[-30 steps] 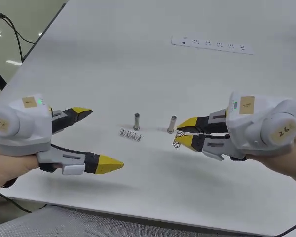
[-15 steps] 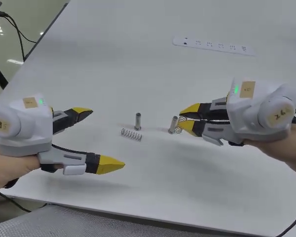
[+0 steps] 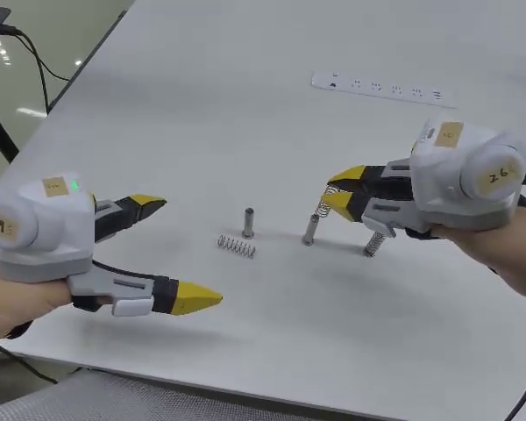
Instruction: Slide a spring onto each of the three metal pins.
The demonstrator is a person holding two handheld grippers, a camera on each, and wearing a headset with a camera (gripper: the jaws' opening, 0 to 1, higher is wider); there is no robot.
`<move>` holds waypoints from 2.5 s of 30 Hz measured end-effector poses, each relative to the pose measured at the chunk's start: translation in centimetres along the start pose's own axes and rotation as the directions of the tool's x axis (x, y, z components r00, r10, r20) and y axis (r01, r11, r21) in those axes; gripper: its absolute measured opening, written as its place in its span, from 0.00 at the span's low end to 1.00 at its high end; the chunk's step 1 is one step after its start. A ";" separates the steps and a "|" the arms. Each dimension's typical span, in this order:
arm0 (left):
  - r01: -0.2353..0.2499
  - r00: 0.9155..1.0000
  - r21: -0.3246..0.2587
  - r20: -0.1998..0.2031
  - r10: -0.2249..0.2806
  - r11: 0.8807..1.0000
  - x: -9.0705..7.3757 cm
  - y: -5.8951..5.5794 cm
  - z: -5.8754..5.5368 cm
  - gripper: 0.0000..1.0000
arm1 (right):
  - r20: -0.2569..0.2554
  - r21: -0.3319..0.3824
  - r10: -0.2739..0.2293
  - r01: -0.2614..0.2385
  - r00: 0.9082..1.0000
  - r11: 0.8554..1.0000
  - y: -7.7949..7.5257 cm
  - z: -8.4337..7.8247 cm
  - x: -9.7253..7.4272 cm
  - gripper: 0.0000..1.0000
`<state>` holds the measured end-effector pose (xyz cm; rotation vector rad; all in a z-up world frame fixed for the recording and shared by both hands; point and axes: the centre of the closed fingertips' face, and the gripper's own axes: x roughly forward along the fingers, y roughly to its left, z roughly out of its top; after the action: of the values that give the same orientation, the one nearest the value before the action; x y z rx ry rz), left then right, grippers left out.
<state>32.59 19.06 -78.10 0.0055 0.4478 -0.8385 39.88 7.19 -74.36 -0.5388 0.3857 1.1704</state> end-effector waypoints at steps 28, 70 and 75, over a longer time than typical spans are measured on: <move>0.001 1.000 -0.004 -0.001 -0.001 1.000 0.1 -0.1 0.1 0.98 | -0.049 0.023 0.028 -0.027 0.998 0.999 0.7 -1.7 1.8 0.07; -0.003 1.000 -0.017 0.005 0.003 1.000 0.2 0.0 0.4 0.96 | -0.114 0.110 0.030 -0.018 0.993 0.994 1.9 -5.3 3.3 0.16; -0.009 1.000 -0.024 0.014 0.010 1.000 0.1 0.1 0.6 0.96 | -0.069 0.191 0.031 -0.017 0.997 0.981 2.0 -4.9 2.7 0.17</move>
<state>33.03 18.94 -77.59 -0.0199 0.4446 -0.8234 38.89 6.95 -80.16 -0.4107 0.5609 1.1257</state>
